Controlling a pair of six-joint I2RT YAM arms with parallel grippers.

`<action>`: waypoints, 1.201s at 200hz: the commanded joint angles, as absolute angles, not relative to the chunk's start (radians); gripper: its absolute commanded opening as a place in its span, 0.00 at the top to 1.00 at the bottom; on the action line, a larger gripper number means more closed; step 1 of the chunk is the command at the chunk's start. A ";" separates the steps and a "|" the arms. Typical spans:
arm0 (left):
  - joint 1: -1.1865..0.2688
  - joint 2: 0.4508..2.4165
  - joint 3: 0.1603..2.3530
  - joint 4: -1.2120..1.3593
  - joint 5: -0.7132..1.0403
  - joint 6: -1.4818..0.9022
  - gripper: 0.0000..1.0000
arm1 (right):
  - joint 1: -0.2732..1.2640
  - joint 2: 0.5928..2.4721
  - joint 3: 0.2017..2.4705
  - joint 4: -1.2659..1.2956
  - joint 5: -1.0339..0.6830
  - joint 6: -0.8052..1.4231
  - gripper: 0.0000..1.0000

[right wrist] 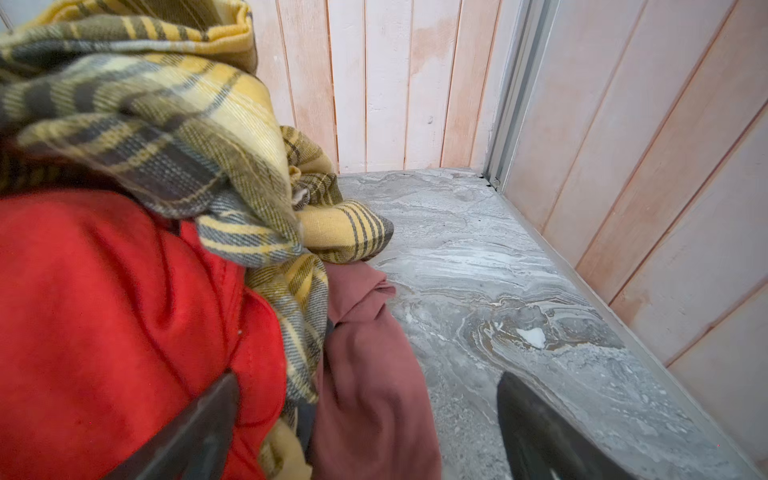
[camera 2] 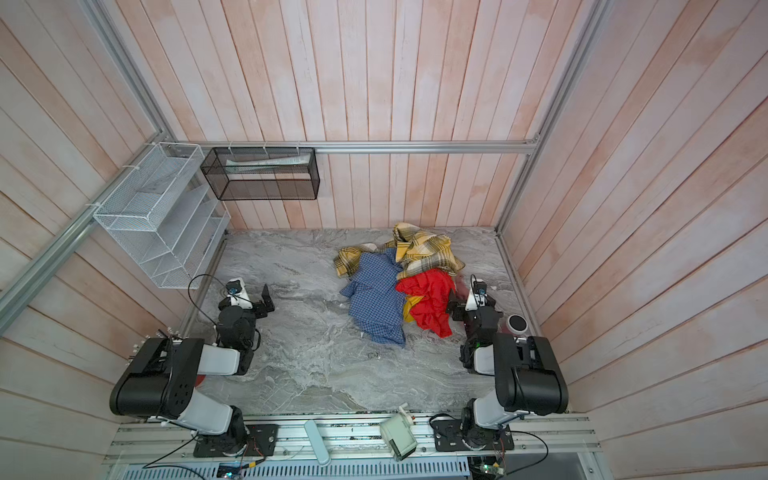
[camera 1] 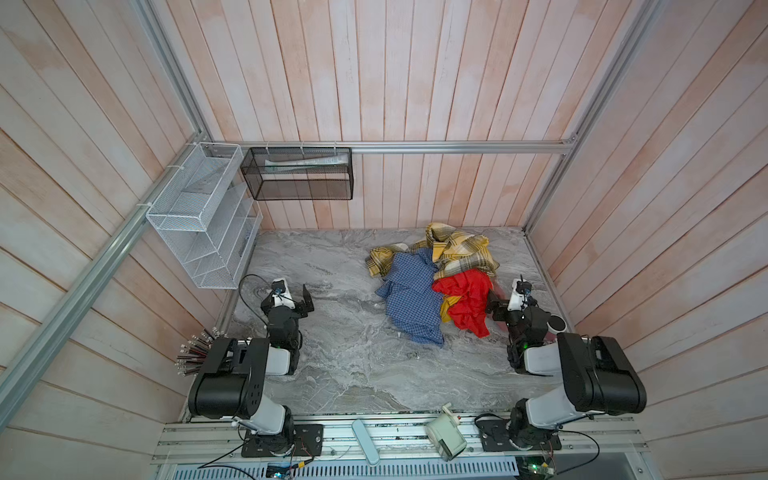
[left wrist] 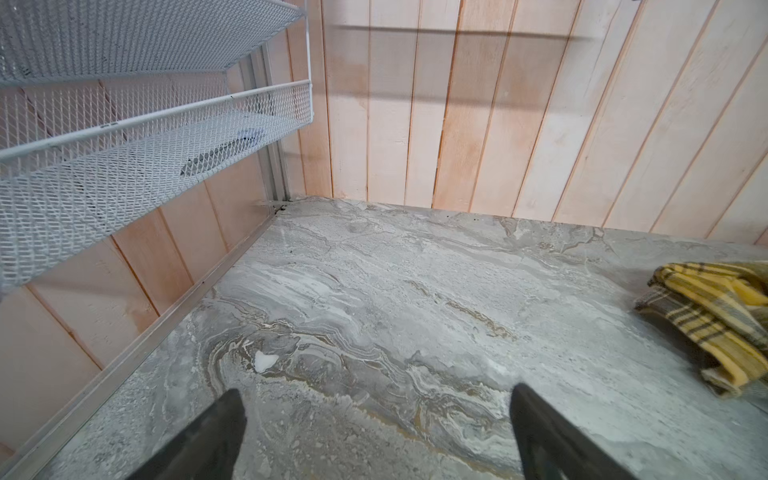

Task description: Pick out a specific cloth from the pile

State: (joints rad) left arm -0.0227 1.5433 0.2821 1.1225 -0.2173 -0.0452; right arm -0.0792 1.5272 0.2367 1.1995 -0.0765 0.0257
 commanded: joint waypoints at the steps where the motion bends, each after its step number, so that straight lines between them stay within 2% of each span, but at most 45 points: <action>1: -0.034 1.543 0.266 1.157 -0.203 -0.025 0.00 | -0.074 1.519 0.254 1.183 -0.069 0.029 0.02; 121: 0.001 1.542 0.288 1.110 -0.103 -0.035 0.00 | -0.073 1.518 0.254 1.184 -0.069 0.029 0.02; 215: 0.006 1.538 0.288 1.113 -0.094 -0.038 0.00 | -0.073 1.516 0.252 1.193 -0.066 0.036 0.02; 228: 0.005 1.505 0.313 1.046 -0.112 -0.041 0.00 | -0.075 1.496 0.254 1.211 -0.005 0.069 0.02; 240: 0.002 1.412 0.400 0.786 -0.169 -0.067 0.00 | -0.079 1.394 0.305 1.011 0.038 0.100 0.02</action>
State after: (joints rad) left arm -0.0002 1.5261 0.2916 1.0649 -0.1120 -0.0349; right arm -0.0788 1.5127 0.2371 1.1870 -0.0505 0.0391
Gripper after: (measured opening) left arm 0.999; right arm 0.980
